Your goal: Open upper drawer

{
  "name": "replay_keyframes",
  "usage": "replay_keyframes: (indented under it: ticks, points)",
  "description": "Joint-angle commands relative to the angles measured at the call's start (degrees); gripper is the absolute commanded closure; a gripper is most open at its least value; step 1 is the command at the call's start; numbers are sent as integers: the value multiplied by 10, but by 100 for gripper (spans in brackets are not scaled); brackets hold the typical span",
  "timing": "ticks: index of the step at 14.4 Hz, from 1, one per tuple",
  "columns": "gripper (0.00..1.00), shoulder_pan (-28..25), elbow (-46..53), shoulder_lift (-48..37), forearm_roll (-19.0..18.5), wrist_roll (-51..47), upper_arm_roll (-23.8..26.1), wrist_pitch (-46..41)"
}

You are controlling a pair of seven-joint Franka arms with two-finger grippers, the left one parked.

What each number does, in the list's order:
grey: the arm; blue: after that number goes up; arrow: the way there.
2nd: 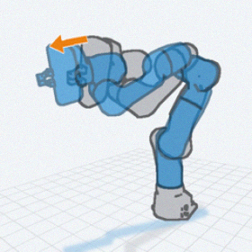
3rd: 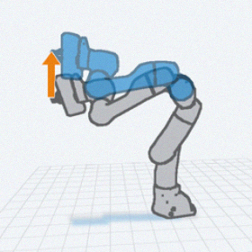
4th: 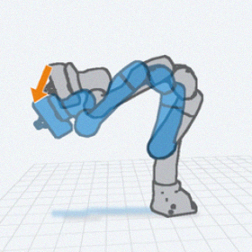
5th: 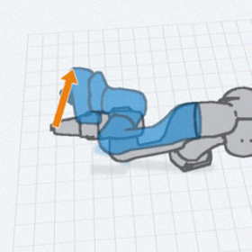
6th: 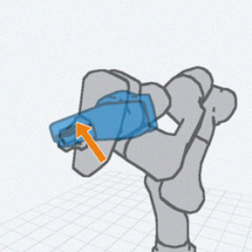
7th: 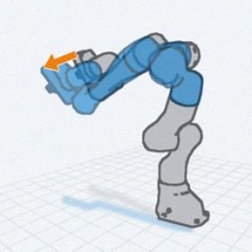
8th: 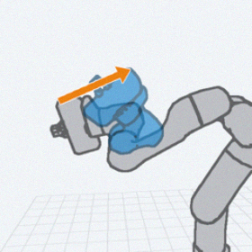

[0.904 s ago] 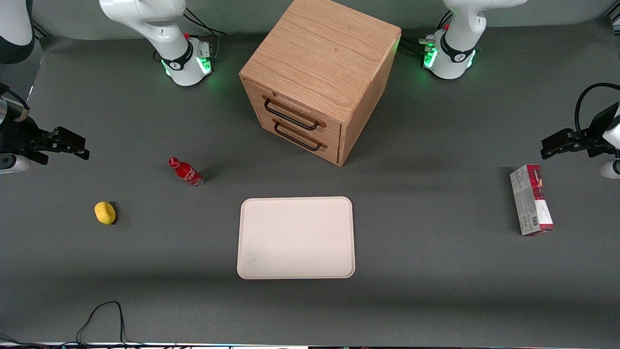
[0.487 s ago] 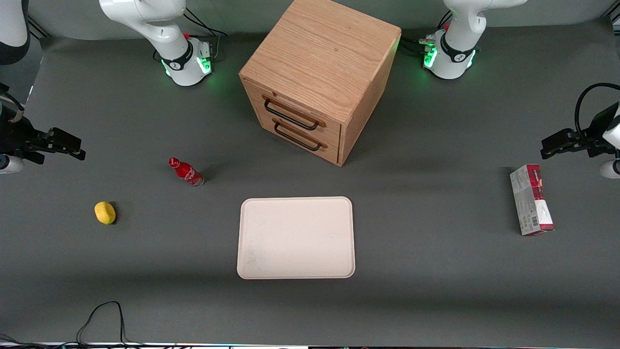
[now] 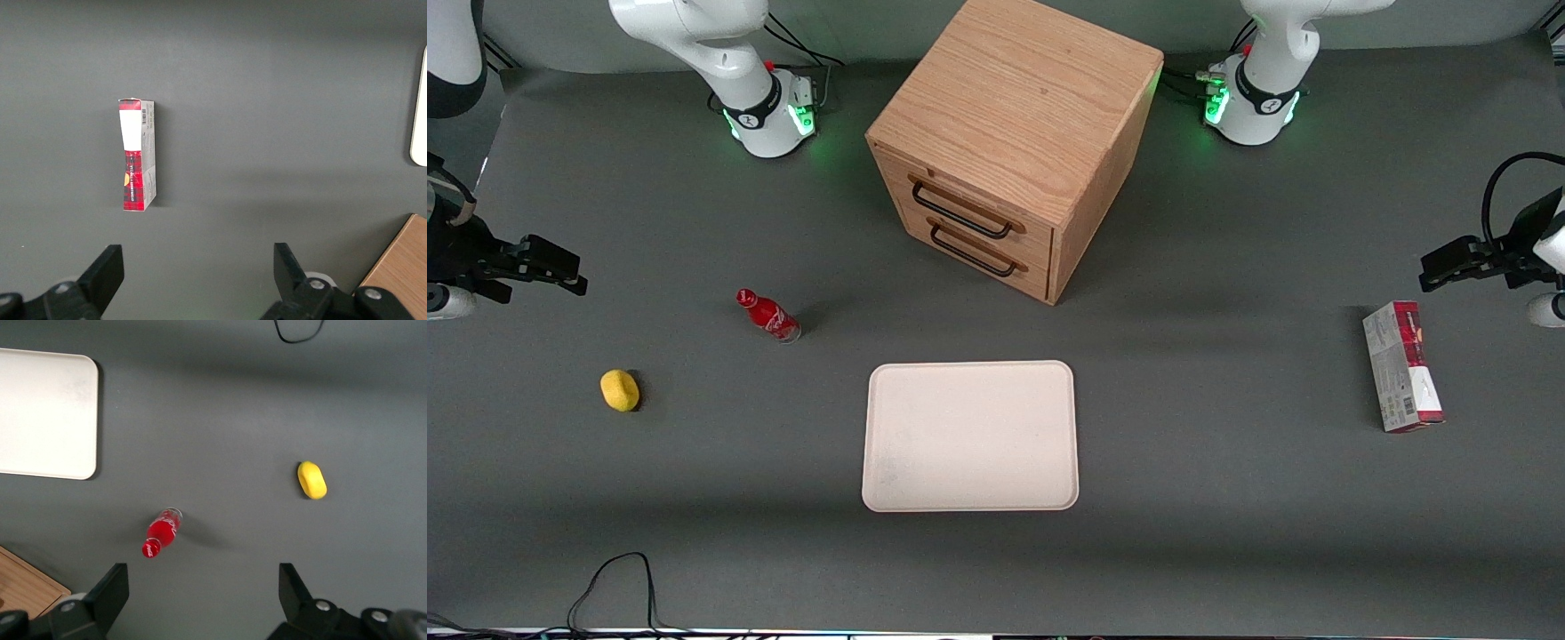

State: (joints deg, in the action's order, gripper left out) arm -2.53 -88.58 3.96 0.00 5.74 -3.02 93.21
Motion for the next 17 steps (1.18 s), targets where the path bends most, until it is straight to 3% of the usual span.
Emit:
replay_keyframes:
  ticks: [1, 11, 17]
  points:
    - [0, -35, 59, 49, 7, -9, 13, -8]
    - [0, -265, 98, 111, 23, -1, 14, -4]
    - [0, -375, 95, 117, 23, 15, 14, -3]
